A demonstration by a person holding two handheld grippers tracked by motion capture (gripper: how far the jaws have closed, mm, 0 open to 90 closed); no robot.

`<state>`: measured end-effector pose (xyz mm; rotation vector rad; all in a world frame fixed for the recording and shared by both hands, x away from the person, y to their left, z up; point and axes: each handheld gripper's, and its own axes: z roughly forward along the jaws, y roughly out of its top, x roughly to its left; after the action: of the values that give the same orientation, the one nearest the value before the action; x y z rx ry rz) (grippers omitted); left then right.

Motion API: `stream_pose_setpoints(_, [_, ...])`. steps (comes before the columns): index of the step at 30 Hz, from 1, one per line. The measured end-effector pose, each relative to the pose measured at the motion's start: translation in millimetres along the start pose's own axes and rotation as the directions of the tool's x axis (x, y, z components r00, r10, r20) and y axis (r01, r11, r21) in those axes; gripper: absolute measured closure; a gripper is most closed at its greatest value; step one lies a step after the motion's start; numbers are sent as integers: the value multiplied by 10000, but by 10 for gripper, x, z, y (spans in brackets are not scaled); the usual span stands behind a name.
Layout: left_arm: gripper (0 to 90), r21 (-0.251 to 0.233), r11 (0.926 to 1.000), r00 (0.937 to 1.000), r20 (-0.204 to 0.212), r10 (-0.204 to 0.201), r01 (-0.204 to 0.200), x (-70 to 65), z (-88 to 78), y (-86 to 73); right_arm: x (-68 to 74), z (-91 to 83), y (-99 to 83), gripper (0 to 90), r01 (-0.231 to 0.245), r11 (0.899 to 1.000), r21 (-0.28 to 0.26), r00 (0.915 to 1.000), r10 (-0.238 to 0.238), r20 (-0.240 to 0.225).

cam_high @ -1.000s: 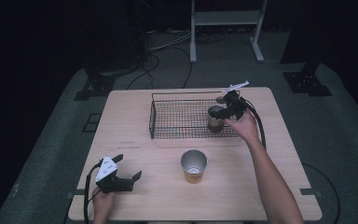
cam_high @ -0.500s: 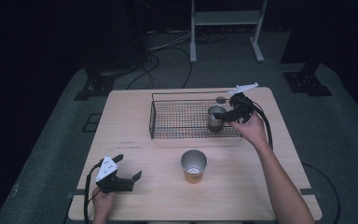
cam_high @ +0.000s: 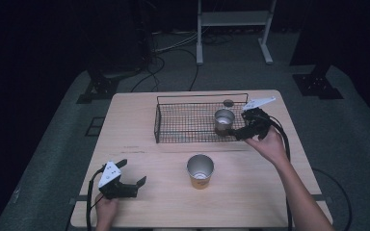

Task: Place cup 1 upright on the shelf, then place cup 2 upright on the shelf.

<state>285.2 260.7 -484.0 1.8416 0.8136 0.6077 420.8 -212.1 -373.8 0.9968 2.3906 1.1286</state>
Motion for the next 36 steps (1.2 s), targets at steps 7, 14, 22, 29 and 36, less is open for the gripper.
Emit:
stream_pose_setpoints(7, [0,74,10000,10000,2,50,-50,1,8,4,197,-135,-178,62,364,9991,-196,9988,-370,-330])
stream_pose_setpoints(14, [0,56,10000,10000,1,11,-11,-4,7,3,426,-156,-393,62,818,9966,85,9953,-812,-528])
stream_pose_setpoints(22, [0,129,9999,10000,-28,71,-71,-7,9,5,572,-181,-531,63,822,9965,-118,9918,-829,-973])
stream_pose_setpoints(29, [0,113,9999,10000,-51,-13,14,-4,12,4,675,-131,-645,65,841,9962,-202,9883,-860,-1260])
stream_pose_setpoints(36, [0,105,9999,10000,-35,8,-8,-1,8,4,780,-137,-684,65,957,9950,-282,9852,-987,-1400])
